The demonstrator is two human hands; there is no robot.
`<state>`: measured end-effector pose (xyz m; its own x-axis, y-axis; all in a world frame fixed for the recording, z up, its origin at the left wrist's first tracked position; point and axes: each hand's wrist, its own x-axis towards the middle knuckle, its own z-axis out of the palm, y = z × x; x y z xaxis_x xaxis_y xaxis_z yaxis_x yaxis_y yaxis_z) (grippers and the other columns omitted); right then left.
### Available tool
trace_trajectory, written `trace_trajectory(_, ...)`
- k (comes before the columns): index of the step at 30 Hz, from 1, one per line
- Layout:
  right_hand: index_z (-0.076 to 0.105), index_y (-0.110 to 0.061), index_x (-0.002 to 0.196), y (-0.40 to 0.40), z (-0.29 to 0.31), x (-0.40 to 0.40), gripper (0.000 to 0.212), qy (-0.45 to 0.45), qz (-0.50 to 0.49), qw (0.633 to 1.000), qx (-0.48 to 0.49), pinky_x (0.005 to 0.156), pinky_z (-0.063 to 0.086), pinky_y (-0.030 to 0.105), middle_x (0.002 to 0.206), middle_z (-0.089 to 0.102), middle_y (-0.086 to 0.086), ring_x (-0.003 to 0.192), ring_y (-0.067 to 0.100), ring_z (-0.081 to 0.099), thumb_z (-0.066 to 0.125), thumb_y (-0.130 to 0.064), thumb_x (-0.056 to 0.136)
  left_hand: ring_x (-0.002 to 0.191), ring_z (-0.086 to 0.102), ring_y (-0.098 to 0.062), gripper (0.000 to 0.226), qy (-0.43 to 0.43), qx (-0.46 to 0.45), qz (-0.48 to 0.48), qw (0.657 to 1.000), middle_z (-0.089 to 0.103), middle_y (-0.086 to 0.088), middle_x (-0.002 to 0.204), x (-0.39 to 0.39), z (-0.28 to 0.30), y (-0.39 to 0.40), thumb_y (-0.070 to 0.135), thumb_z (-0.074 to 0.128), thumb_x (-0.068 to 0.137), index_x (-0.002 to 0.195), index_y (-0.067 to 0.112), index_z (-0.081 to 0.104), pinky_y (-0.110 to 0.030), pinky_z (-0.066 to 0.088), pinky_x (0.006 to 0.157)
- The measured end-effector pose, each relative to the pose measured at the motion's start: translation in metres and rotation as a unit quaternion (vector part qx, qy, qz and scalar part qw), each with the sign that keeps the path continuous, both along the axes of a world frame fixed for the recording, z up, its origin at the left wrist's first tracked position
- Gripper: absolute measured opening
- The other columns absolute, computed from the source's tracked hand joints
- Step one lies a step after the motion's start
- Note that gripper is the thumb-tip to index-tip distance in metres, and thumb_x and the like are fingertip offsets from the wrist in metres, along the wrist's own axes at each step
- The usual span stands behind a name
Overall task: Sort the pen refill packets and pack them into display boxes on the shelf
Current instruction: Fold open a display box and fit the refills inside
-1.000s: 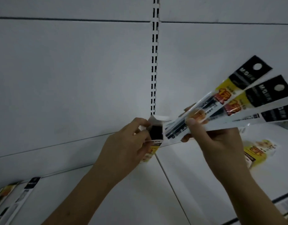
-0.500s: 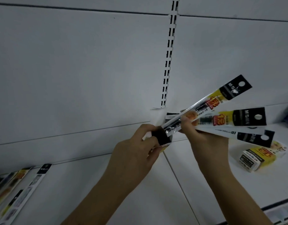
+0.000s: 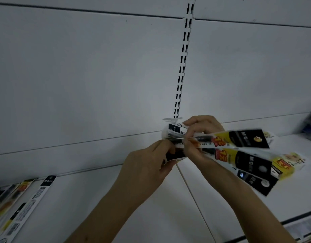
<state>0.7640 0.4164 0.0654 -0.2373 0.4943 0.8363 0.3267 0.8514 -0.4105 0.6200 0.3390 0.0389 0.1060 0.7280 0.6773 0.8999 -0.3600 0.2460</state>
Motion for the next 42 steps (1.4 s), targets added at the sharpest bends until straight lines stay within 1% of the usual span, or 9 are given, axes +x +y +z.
trace_trajectory(4, 0.065, -0.024, 0.076, -0.001, -0.004, 0.015, 0.003, 0.068, 0.13, 0.989, 0.012, 0.071, 0.049, 0.017, 0.097, 0.06, -0.011, 0.089, -0.003, 0.06, 0.066, -0.022, 0.076, 0.062, 0.062, -0.001, 0.021, -0.011, -0.023, -0.015, 1.0, 0.068, 0.017, 0.088, -0.005, -0.005, 0.001, 0.031, 0.078, 0.081, 0.095, 0.027, 0.063, -0.009, 0.045, 0.056)
trace_trajectory(11, 0.072, -0.029, 0.108, -0.003, -0.017, 0.045, 0.023, -0.165, 0.112, 0.979, -0.036, 0.085, 0.053, 0.024, 0.102, 0.069, -0.017, 0.096, -0.002, 0.062, 0.064, -0.036, 0.088, 0.069, 0.063, -0.001, 0.016, -0.05, -0.024, -0.074, 0.996, 0.07, 0.017, 0.1, -0.01, -0.012, 0.0, 0.027, 0.072, 0.087, 0.103, 0.028, 0.07, -0.008, 0.049, 0.067)
trace_trajectory(15, 0.068, -0.034, 0.102, -0.002, -0.005, 0.049, 0.019, -0.255, 0.086, 0.962, 0.051, 0.077, 0.049, 0.016, 0.101, 0.065, -0.02, 0.092, -0.009, 0.054, 0.073, -0.029, 0.084, 0.07, 0.066, -0.005, 0.013, -0.043, -0.002, -0.093, 0.995, 0.072, 0.013, 0.1, -0.01, -0.019, 0.0, 0.028, 0.064, 0.089, 0.097, 0.023, 0.073, -0.025, 0.055, 0.063)
trace_trajectory(18, 0.07, -0.031, 0.098, -0.008, 0.016, 0.045, 0.015, -0.259, 0.1, 0.961, -0.004, 0.079, 0.041, 0.001, 0.094, 0.061, -0.021, 0.093, -0.02, 0.052, 0.064, -0.035, 0.085, 0.071, 0.067, -0.006, 0.012, -0.033, 0.015, -0.078, 0.996, 0.072, 0.012, 0.098, -0.007, -0.021, 0.002, 0.027, 0.065, 0.087, 0.092, 0.021, 0.075, -0.026, 0.055, 0.062)
trace_trajectory(22, 0.073, -0.036, 0.104, -0.008, 0.033, 0.041, 0.023, -0.305, 0.096, 0.944, -0.087, 0.069, 0.049, 0.018, 0.093, 0.07, -0.021, 0.082, -0.003, 0.063, 0.071, -0.042, 0.082, 0.069, 0.066, -0.005, 0.008, -0.032, 0.002, -0.075, 0.997, 0.072, 0.013, 0.095, -0.004, -0.021, 0.003, 0.027, 0.07, 0.086, 0.091, 0.023, 0.075, -0.028, 0.056, 0.06)
trace_trajectory(31, 0.076, -0.022, 0.097, -0.024, 0.038, 0.031, 0.029, -0.197, 0.085, 0.972, -0.096, 0.073, 0.052, 0.016, 0.091, 0.072, -0.016, 0.084, 0.0, 0.066, 0.071, -0.041, 0.076, 0.066, 0.063, -0.003, 0.014, -0.064, -0.002, -0.056, 0.996, 0.071, 0.015, 0.091, -0.006, -0.015, -0.002, 0.035, 0.063, 0.085, 0.092, 0.028, 0.073, -0.019, 0.052, 0.059)
trace_trajectory(35, 0.075, -0.031, 0.101, -0.023, 0.038, 0.025, 0.023, -0.284, 0.042, 0.945, -0.159, 0.062, 0.048, 0.015, 0.083, 0.074, -0.014, 0.061, -0.007, 0.062, 0.076, -0.035, 0.079, 0.069, 0.064, -0.002, 0.016, -0.069, -0.013, -0.063, 0.996, 0.071, 0.015, 0.091, -0.006, -0.015, -0.002, 0.035, 0.061, 0.087, 0.09, 0.025, 0.074, -0.021, 0.052, 0.062)
trace_trajectory(39, 0.066, -0.035, 0.112, -0.024, 0.043, 0.029, 0.047, -0.312, 0.047, 0.94, -0.134, 0.067, 0.039, 0.004, 0.092, 0.062, -0.034, 0.075, -0.017, 0.055, 0.082, -0.044, 0.069, 0.07, 0.064, -0.004, 0.018, -0.067, -0.015, -0.053, 0.996, 0.071, 0.014, 0.092, -0.008, -0.013, -0.003, 0.035, 0.06, 0.09, 0.093, 0.024, 0.074, -0.016, 0.049, 0.062)
trace_trajectory(42, 0.065, -0.033, 0.106, -0.032, 0.049, 0.033, 0.039, -0.274, 0.041, 0.957, -0.084, 0.069, 0.045, 0.007, 0.088, 0.061, -0.031, 0.078, -0.005, 0.059, 0.082, -0.038, 0.071, 0.07, 0.065, -0.004, 0.009, -0.073, -0.012, -0.051, 0.996, 0.072, 0.014, 0.093, -0.009, -0.013, -0.002, 0.028, 0.07, 0.087, 0.092, 0.023, 0.074, -0.013, 0.049, 0.063)
